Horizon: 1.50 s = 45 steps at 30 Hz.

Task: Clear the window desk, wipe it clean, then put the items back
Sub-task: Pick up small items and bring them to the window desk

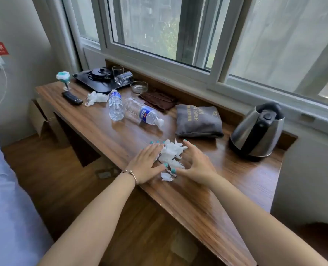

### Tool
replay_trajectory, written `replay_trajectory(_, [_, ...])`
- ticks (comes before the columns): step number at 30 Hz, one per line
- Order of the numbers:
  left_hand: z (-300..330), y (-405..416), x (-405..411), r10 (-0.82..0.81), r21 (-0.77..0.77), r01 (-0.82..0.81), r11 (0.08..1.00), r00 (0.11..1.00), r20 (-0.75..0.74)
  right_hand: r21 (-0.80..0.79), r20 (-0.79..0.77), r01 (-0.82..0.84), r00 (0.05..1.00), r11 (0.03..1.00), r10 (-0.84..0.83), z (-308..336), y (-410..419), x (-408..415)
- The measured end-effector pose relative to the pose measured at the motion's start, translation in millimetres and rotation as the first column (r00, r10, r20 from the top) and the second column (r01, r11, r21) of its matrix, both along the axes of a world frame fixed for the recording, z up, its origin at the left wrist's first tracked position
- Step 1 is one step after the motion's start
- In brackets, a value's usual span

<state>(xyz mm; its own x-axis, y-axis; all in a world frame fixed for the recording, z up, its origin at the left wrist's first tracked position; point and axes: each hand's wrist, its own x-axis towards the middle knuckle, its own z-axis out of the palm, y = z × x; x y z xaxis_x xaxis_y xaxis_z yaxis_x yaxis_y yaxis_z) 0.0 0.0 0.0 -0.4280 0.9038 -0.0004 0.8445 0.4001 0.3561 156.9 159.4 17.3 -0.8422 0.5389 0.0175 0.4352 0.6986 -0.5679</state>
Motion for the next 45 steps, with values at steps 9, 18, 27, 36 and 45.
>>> replay_trajectory(9, [-18, 21, -3, 0.035, 0.008, -0.035, 0.999, 0.999, 0.038, 0.088, 0.132, -0.178, 0.977, 0.98, 0.166, -28, 6, -23])
replay_trajectory(18, [-25, 37, -44, -0.021, -0.061, 0.014, 0.998, 0.993, -0.116, 0.183, 0.236, -0.183, 0.962, 0.966, 0.138, -32, 11, -47])
replay_trajectory(27, [-15, 40, -134, -0.243, -0.038, 0.24, 0.97, 0.956, -0.164, 0.189, 0.235, -0.032, 0.972, 0.981, -0.013, -18, 11, -34])
replay_trajectory(36, [-14, 39, -144, -0.483, 0.053, 0.482, 0.874, 0.876, -0.003, 0.044, 0.072, 0.274, 0.958, 0.961, -0.276, -14, -18, -65])
replay_trajectory(45, [-10, 16, -199, -0.507, 0.117, 0.5, 0.858, 0.861, 0.036, 0.21, 0.349, 0.3, 0.866, 0.931, -0.358, -25, -91, 1])
